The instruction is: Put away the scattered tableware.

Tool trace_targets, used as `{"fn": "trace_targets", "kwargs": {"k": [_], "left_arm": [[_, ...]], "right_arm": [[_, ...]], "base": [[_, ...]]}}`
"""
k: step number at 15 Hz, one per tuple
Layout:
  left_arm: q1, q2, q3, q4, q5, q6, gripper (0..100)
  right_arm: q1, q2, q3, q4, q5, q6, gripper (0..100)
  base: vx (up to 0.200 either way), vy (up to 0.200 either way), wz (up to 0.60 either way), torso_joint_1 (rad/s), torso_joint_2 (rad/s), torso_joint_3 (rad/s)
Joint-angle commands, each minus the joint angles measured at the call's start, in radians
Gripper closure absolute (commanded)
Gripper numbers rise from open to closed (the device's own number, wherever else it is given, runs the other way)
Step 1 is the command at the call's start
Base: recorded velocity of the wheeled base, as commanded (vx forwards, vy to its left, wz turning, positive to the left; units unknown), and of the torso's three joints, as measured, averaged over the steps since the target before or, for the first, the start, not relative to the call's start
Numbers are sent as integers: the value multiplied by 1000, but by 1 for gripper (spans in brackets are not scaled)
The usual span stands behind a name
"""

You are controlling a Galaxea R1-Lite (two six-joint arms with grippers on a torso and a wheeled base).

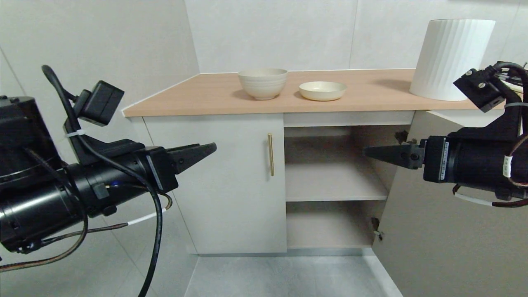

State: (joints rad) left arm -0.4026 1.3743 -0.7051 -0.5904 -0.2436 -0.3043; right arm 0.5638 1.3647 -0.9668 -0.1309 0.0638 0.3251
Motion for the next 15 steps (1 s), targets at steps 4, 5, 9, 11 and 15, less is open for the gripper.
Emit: {"fn": "trace_targets", "kwargs": {"k": [4,5,9,11,15], "left_arm": [[36,-23,-24,-5,6,2,0],[36,-24,-24,-5,4,2,0],[51,-29,-31,1,3,4,0],[54,-35,-34,3,1,2,0],[70,-37,-45,0,3,1,0]], "right_arm": [[2,24,-23,2,-70,0,0],[2,17,-23,2,-70,0,0],[8,4,-21,2,-70,-1,0],[27,-1,-20,2,-71,0,0],[65,-26,-18,4,-73,0,0]], "base": [[0,0,0,0,0,0],[0,0,0,0,0,0],[100,0,0,1,2,0],[200,0,0,0,0,2],[200,0,0,5,1,-1]]}}
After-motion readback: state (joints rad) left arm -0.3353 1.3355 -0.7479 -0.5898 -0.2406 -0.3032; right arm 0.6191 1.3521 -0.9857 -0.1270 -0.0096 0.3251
